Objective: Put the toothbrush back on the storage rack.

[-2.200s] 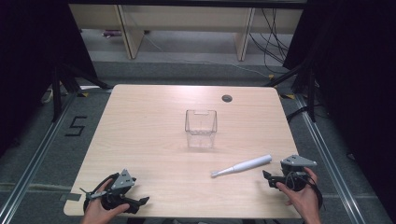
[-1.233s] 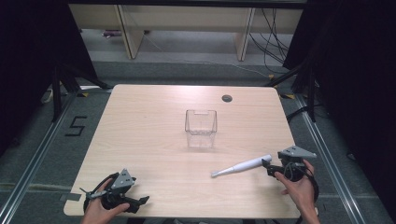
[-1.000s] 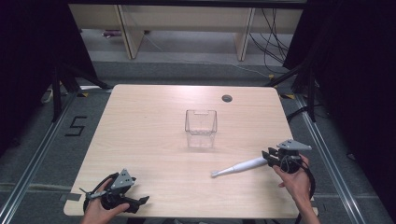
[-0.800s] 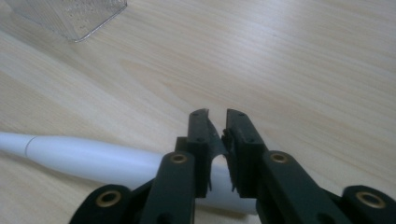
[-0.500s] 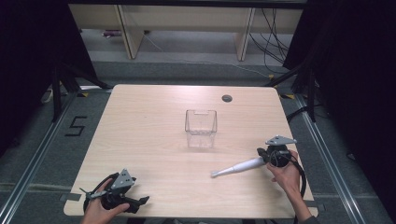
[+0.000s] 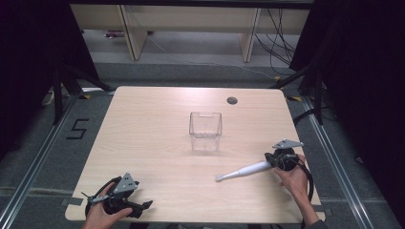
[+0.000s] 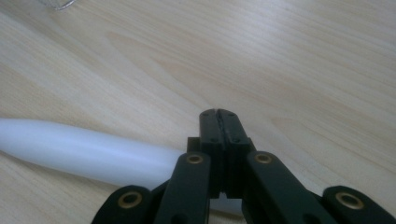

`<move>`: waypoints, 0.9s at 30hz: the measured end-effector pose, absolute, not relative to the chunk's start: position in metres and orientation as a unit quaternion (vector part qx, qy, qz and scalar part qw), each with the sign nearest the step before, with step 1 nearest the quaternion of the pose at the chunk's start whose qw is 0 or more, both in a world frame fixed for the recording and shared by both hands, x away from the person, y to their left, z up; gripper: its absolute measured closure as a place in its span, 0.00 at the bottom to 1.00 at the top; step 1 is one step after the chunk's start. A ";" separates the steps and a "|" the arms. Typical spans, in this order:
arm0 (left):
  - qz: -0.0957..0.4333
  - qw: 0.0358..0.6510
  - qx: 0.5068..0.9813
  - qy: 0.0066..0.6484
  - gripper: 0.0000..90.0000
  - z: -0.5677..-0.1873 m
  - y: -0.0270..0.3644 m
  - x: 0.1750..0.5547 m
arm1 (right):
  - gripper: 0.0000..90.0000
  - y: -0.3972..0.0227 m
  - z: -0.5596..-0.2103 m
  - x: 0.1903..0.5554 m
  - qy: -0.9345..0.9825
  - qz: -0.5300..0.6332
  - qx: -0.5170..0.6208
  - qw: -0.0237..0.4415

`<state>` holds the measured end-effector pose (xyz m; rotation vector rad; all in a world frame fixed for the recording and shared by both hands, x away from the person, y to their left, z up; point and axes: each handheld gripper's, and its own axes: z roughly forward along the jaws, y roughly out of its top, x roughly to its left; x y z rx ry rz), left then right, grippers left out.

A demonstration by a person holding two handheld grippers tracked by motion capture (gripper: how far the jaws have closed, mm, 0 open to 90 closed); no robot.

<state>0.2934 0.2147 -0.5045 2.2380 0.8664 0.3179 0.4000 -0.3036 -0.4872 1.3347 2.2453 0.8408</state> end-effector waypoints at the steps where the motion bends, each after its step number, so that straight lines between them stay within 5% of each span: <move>1: 0.123 0.353 0.865 0.335 0.17 -0.504 0.215 0.293 | 1.00 -0.304 -0.487 0.400 0.802 0.300 0.477 0.197; 27: 0.123 0.352 0.866 0.334 0.17 -0.504 0.214 0.293 | 1.00 -0.301 -0.485 0.375 0.829 0.278 0.441 0.203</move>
